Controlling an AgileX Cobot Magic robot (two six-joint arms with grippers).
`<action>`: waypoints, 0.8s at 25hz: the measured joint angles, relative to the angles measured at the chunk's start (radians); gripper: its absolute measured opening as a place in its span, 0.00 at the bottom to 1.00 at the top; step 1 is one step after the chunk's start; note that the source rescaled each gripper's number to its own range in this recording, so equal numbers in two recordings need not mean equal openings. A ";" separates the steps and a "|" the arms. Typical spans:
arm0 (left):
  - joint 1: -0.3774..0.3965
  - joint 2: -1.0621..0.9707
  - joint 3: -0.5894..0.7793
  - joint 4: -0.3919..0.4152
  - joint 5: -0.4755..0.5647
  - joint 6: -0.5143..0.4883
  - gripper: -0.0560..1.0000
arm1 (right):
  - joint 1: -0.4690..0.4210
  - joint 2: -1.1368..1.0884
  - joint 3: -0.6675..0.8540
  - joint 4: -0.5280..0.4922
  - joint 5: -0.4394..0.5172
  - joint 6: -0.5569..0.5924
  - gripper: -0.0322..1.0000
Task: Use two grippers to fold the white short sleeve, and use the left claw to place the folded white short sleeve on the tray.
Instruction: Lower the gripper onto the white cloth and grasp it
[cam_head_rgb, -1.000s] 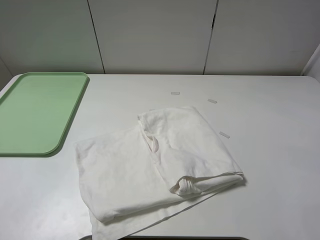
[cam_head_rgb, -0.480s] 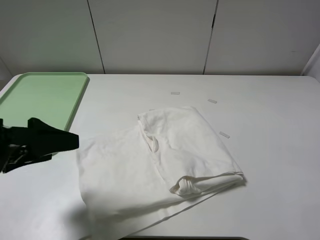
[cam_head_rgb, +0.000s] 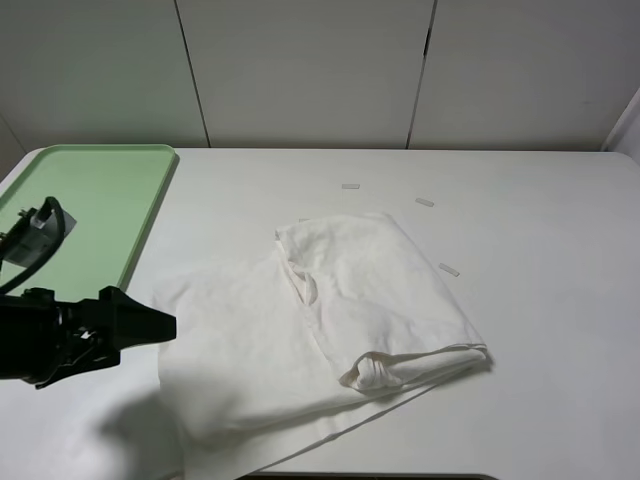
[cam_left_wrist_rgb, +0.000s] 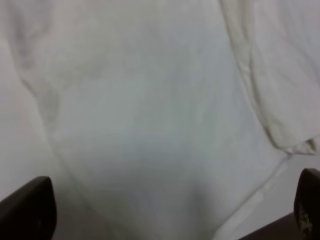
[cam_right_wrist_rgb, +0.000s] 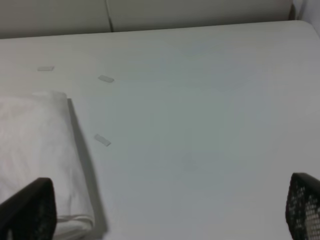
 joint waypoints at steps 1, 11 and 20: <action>0.000 0.025 0.009 -0.038 -0.007 0.035 0.95 | 0.000 0.000 0.000 0.000 0.000 0.000 1.00; 0.000 0.265 0.024 -0.237 -0.028 0.291 0.94 | 0.000 0.000 0.000 0.000 0.000 0.000 1.00; 0.000 0.374 0.017 -0.247 -0.028 0.328 0.92 | 0.000 0.000 0.000 0.000 0.000 0.000 1.00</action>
